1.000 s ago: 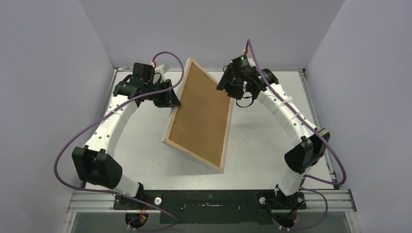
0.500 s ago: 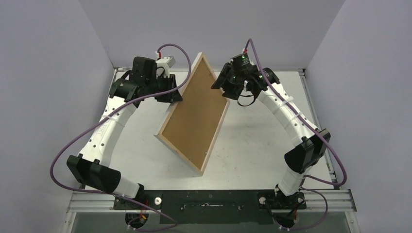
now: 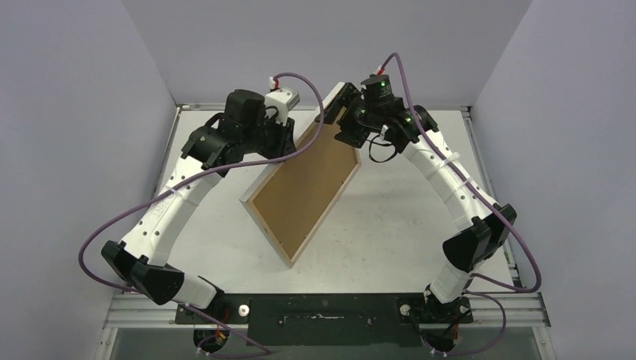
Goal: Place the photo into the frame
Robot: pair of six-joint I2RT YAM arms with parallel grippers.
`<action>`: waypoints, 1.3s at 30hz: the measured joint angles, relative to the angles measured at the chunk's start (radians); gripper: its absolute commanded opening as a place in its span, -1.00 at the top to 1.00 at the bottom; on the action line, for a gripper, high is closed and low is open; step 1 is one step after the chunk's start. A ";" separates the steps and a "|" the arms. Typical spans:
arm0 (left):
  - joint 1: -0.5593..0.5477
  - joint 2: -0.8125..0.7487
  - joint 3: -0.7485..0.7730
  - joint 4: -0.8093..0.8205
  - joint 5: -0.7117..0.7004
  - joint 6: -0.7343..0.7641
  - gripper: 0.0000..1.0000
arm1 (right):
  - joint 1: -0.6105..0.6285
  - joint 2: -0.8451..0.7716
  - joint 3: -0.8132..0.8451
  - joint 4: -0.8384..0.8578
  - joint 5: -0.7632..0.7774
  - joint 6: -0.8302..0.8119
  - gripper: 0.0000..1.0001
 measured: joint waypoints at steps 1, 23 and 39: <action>-0.017 0.000 0.000 0.008 -0.014 0.010 1.00 | 0.000 -0.008 0.000 0.005 -0.002 0.008 -0.46; -0.228 -0.031 -0.056 0.139 -0.181 0.108 1.00 | 0.000 -0.036 0.097 -0.206 -0.001 0.106 -0.41; -0.269 -0.090 -0.163 0.259 -0.176 0.107 1.00 | 0.001 -0.005 0.115 -0.306 0.048 0.171 -0.06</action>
